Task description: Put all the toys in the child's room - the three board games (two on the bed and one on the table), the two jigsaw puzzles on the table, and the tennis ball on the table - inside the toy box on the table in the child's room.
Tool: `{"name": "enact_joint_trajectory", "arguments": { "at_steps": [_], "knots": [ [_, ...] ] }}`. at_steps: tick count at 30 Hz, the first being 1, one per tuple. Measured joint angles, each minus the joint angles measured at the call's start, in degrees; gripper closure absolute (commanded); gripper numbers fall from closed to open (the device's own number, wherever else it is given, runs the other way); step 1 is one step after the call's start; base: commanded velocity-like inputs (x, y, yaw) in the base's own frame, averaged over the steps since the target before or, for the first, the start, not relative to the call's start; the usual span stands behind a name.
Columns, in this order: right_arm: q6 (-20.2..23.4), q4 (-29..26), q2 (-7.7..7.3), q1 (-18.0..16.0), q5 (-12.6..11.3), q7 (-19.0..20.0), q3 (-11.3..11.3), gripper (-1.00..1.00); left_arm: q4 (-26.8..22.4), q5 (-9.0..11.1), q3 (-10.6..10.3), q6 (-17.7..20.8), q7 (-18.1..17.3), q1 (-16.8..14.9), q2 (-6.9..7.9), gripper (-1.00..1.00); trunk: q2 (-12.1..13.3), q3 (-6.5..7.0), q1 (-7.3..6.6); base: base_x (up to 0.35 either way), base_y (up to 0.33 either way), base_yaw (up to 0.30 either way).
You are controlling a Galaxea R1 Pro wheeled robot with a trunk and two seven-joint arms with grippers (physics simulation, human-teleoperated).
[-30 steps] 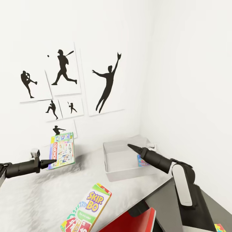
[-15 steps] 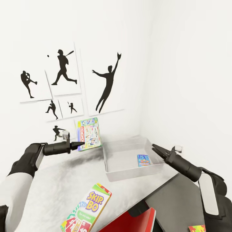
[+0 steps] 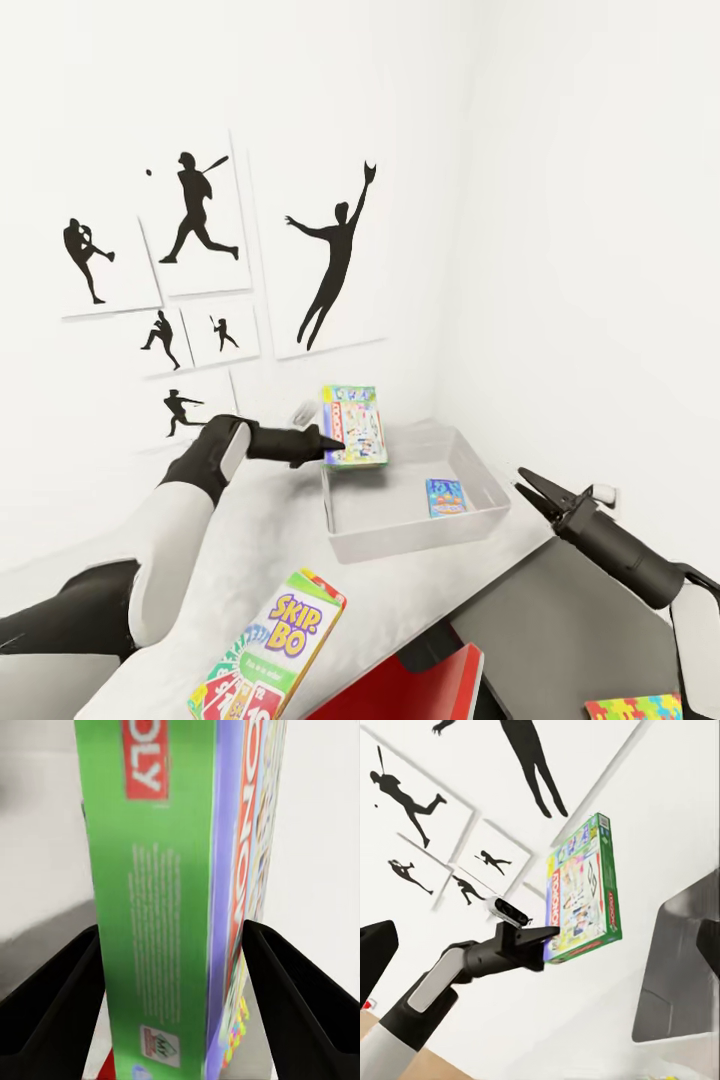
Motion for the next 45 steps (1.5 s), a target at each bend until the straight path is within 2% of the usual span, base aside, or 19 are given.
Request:
{"name": "enact_joint_trajectory", "arguments": {
  "at_steps": [2, 5, 15, 22, 39, 45],
  "knots": [
    [0.02, 0.02, -1.23, 0.69, -0.04, 0.06, -0.61, -1.00, 0.23, 0.23, 0.05, 0.06, 2.80, -0.08, -2.55, 1.00, 0.00, -0.16, 0.00, 0.000, 0.000, 0.000],
    [0.09, 0.04, -1.96, 0.89, -0.08, 0.09, -1.33, -1.00, 0.29, -0.08, 0.11, -0.14, 5.01, -0.13, -3.81, 1.00, 0.00, -0.42, 0.00, 0.000, 0.000, 0.000],
    [0.05, 0.04, -2.07, 0.94, -0.08, 0.17, -1.81, -1.00, 0.34, -0.33, 0.03, -1.17, 6.73, -0.14, -4.36, 1.00, 0.00, -1.35, 0.00, 0.000, 0.000, 0.000],
    [0.20, 0.04, -2.07, 0.94, -0.09, 0.76, -1.73, -1.00, 0.40, -0.05, -0.08, -3.84, 13.63, -0.14, -5.16, 1.00, 0.00, -2.00, 0.00, 0.000, 0.000, 0.000],
    [0.12, 0.04, -2.07, 0.94, -0.07, 1.95, -1.73, -1.00, 0.41, -0.16, -0.17, -4.12, 14.92, -0.14, -5.49, 1.00, -0.01, -3.58, 0.00, 0.000, 0.000, 0.000],
    [0.12, 0.04, -2.07, 0.94, -0.07, 1.95, -1.73, -1.00, 2.29, -0.31, -0.25, -4.12, 18.38, -0.14, -5.49, 1.00, 0.00, -4.14, 0.00, 0.000, 0.000, 0.000]
  ]
}}
